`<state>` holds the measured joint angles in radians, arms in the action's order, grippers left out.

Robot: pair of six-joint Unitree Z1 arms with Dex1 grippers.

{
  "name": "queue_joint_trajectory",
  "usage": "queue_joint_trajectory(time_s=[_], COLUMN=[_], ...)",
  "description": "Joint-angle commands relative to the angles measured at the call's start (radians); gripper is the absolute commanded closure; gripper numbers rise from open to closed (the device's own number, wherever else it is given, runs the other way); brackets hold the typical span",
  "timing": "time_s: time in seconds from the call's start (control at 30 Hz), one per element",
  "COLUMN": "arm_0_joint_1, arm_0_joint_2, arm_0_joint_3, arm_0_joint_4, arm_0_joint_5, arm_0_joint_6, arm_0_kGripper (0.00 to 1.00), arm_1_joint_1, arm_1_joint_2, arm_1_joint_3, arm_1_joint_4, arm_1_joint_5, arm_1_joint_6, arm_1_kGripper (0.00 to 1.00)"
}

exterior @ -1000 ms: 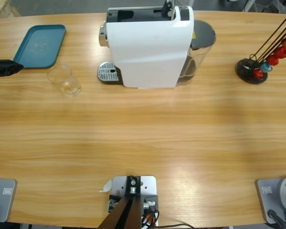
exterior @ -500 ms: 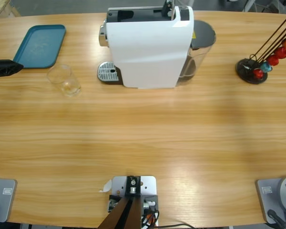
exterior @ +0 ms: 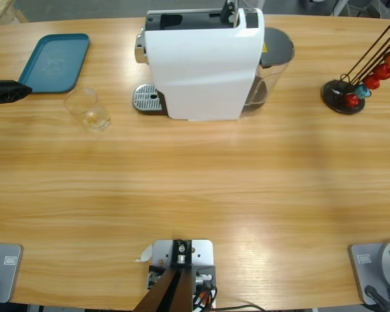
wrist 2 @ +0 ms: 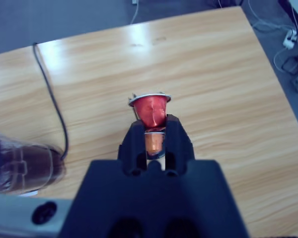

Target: Pour coffee

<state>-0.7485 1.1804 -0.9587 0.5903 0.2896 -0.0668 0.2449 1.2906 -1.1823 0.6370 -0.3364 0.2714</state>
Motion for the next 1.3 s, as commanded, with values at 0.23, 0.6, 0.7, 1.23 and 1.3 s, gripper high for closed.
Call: queue_joint_trajectory(time_s=[0.23, 0.6, 0.7, 1.23, 1.3], arm_0_joint_1=[-0.003, -0.003, -0.003, -0.003, -0.003], arm_0_joint_2=[-0.004, 0.005, 0.002, -0.009, -0.01], arm_0_joint_3=[0.031, 0.029, 0.031, 0.035, 0.036], arm_0_joint_4=[-0.024, -0.025, -0.026, -0.035, -0.036], arm_0_joint_5=[-0.02, -0.048, -0.079, -0.104, -0.104], arm_0_joint_6=[-0.002, -0.002, 0.0, 0.005, 0.005], arm_0_kGripper=[0.17, 0.17, 0.17, 0.17, 0.17], arm_1_joint_1=[0.52, 0.708, 0.71, 0.772, 0.773], arm_1_joint_2=[-0.071, 0.019, 0.093, 0.483, 0.509], arm_1_joint_3=[-0.307, -0.437, -0.474, -0.795, -0.831], arm_1_joint_4=[0.374, 0.44, 0.44, 0.447, 0.449], arm_1_joint_5=[0.105, 0.362, 0.383, 0.372, 0.371], arm_1_joint_6=[-0.196, -0.337, -0.401, -0.61, -0.625], arm_1_kGripper=[1.0, 1.0, 1.0, 1.0, 1.0])
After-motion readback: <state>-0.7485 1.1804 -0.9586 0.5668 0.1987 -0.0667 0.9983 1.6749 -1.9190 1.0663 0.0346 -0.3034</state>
